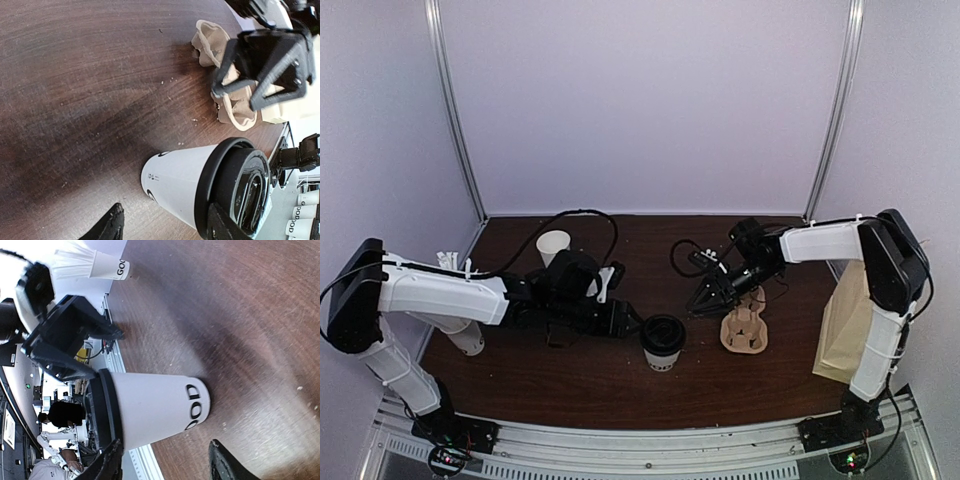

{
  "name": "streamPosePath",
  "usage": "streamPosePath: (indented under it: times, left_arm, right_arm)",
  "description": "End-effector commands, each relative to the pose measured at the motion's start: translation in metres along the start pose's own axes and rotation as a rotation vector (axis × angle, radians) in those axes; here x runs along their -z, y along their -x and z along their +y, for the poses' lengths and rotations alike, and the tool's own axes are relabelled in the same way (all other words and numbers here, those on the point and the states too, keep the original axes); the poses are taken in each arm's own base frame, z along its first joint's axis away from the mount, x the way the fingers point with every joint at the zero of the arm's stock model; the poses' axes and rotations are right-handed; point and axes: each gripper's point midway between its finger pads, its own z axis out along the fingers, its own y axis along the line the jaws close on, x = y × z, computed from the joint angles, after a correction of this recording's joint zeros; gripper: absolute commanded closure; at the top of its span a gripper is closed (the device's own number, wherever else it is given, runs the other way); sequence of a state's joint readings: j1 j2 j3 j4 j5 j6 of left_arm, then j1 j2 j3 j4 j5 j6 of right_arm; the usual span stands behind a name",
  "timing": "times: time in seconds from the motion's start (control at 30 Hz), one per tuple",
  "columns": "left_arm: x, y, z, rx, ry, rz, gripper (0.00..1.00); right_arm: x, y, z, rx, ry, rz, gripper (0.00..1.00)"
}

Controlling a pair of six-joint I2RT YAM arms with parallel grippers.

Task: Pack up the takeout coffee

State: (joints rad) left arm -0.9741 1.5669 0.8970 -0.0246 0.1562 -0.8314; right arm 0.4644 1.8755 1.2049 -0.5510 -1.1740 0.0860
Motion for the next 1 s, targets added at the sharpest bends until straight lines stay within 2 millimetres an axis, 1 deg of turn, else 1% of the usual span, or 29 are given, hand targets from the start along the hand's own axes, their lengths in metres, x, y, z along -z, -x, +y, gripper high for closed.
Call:
streamPosePath:
  times: [0.0, 0.1, 0.17, 0.3, 0.37, 0.5, 0.6, 0.8, 0.97]
  left_arm:
    - [-0.009, -0.004, 0.002, -0.029, 0.013, 0.042, 0.43]
    - [-0.011, -0.004, 0.003, -0.029, 0.017, 0.048, 0.43]
    - [-0.012, -0.005, 0.003, -0.03, 0.019, 0.051, 0.43]
    - [-0.014, -0.004, 0.006, -0.032, 0.03, 0.051, 0.43]
    - [-0.015, -0.005, 0.007, -0.034, 0.035, 0.055, 0.43]
    - [-0.018, -0.007, 0.008, -0.035, 0.037, 0.062, 0.43]
    - [-0.02, -0.009, 0.01, -0.034, 0.041, 0.068, 0.43]
    - [-0.024, -0.011, 0.014, -0.038, 0.054, 0.079, 0.44]
    - [-0.03, -0.022, 0.023, -0.042, 0.07, 0.11, 0.48]
  right_arm:
    - [0.007, -0.01, 0.021, 0.059, 0.032, -0.022, 0.41]
    - [0.001, -0.026, 0.023, 0.051, 0.049, 0.023, 0.41]
    - [-0.003, -0.032, 0.024, 0.055, 0.054, 0.042, 0.4]
    - [-0.01, -0.036, 0.028, 0.055, 0.07, 0.06, 0.4]
    - [-0.014, -0.036, 0.028, 0.042, 0.083, 0.06, 0.42]
    - [-0.021, -0.041, 0.026, 0.025, 0.088, 0.079, 0.45]
    - [-0.022, -0.042, 0.023, 0.016, 0.08, 0.083, 0.46]
    - [-0.027, -0.05, 0.008, -0.038, 0.041, 0.088, 0.52]
    - [-0.035, -0.06, -0.018, -0.104, -0.029, 0.11, 0.59]
